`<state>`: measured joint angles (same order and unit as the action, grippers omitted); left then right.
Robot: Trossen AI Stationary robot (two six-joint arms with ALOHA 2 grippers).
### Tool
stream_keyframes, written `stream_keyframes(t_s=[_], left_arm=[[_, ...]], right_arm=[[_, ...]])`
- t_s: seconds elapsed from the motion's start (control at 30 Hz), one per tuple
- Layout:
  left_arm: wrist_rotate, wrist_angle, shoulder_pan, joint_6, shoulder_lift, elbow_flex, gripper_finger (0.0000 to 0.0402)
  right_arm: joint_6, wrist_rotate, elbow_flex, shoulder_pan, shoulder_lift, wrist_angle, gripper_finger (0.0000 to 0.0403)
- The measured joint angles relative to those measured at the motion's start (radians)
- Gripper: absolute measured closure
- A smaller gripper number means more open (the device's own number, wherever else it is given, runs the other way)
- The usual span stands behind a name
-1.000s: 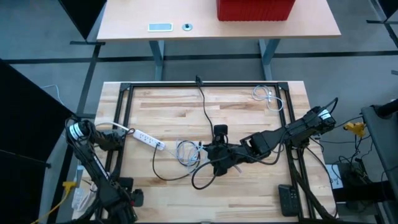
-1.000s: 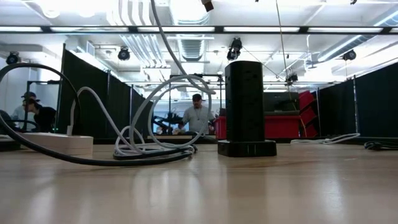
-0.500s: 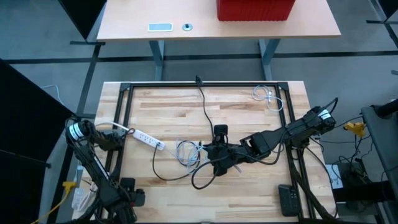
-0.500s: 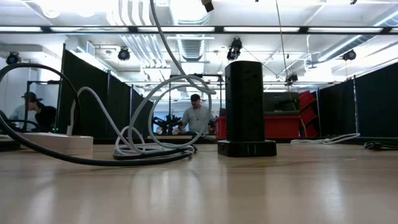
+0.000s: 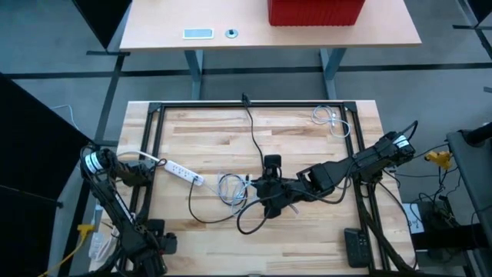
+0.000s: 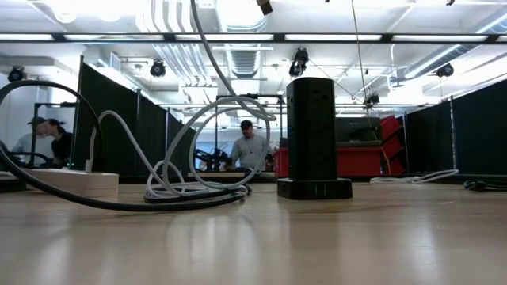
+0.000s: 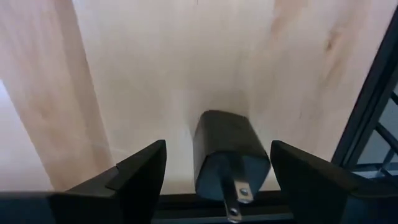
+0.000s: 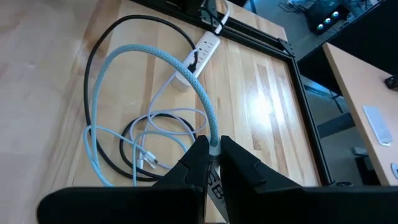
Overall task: Insert USB
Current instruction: Insert the light blue charger cable into the black charger adapter
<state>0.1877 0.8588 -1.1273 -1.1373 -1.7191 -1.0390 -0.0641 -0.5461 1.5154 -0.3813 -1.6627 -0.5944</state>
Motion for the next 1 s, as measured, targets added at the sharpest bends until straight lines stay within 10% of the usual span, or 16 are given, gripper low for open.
stream_keyframes(t_s=[1.0], left_arm=[[0.020, -0.021, -0.025, -0.014, -0.057, 0.022, 0.0127]], right_arm=[[0.014, -0.001, 0.000, 0.000, 0.000, 0.000, 0.0391]])
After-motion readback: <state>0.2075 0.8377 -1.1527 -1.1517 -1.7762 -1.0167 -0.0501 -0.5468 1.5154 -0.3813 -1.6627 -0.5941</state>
